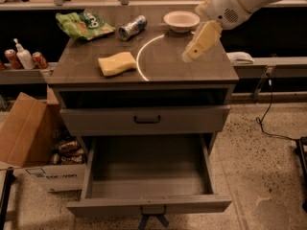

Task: Place sponge into middle drawer

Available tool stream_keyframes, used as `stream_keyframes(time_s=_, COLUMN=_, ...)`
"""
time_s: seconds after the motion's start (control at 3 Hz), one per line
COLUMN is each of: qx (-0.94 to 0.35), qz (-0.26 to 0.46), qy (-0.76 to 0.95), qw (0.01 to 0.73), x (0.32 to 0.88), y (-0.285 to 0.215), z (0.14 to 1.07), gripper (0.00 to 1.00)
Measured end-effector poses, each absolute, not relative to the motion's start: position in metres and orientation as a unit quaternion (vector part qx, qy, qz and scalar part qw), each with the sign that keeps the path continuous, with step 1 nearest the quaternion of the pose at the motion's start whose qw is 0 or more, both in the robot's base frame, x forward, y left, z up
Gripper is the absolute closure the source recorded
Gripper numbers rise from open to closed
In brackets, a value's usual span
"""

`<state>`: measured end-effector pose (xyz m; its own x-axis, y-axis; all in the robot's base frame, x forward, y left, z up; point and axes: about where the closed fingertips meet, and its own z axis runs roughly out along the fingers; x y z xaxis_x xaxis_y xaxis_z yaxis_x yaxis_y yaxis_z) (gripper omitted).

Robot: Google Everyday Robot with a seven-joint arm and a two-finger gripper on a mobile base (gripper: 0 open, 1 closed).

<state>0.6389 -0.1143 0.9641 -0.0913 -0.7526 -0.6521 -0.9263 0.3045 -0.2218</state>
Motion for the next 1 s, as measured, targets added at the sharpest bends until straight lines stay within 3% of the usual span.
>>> stream_keyframes(time_s=1.0, qx=-0.53, qz=0.139, qy=0.749, qw=0.374, x=0.723, y=-0.041, z=0.906, gripper=0.0)
